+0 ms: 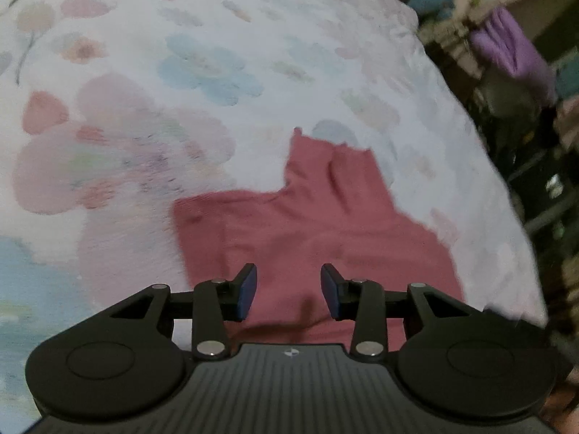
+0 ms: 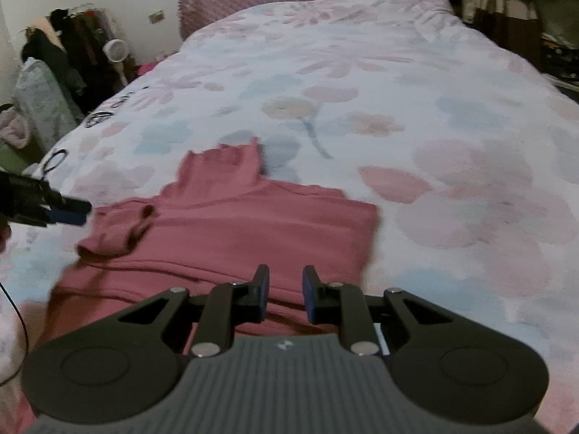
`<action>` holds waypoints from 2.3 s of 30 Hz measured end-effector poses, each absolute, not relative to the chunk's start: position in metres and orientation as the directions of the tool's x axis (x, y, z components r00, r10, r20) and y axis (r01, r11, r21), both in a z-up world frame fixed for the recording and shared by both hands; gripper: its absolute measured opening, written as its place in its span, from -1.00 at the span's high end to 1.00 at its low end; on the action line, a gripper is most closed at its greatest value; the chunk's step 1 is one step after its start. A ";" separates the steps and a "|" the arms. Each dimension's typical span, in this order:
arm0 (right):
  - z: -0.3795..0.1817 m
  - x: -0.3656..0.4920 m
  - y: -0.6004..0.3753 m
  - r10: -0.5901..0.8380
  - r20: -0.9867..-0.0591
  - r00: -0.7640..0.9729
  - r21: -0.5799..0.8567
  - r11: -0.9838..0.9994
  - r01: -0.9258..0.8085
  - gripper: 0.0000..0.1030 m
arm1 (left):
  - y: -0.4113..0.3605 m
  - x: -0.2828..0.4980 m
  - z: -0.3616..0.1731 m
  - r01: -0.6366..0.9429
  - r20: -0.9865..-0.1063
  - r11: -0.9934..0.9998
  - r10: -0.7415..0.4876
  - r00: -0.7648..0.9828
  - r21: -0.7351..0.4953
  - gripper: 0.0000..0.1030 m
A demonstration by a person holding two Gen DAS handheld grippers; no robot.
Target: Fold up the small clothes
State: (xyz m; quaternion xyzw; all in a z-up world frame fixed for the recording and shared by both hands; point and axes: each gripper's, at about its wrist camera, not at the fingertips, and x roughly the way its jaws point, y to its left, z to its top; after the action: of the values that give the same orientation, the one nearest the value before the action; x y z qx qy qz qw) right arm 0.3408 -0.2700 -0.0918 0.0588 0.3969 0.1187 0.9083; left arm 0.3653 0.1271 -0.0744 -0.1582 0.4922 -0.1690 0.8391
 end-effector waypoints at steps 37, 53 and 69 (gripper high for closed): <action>-0.125 0.387 -0.106 0.429 -0.786 0.444 0.205 0.860 -0.468 0.92 | 0.102 0.338 -0.106 0.283 -0.841 0.953 -0.237 0.486 -0.105 0.77; -0.103 0.395 -0.107 0.451 -0.730 0.514 0.262 0.879 -0.399 0.50 | 0.102 0.350 -0.075 0.256 -0.790 0.949 -0.298 0.536 -0.184 0.75; -0.127 0.439 -0.117 0.448 -0.736 0.508 0.278 0.884 -0.377 0.81 | 0.100 0.395 -0.103 0.179 -0.793 0.967 -0.250 0.556 -0.180 0.75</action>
State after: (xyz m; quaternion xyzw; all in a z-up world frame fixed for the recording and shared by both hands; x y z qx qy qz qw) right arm 0.4390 -0.1171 -0.1275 0.0408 0.4354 0.2378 0.8673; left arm 0.3954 0.1005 -0.1032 -0.0393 0.4553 -0.1217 0.8811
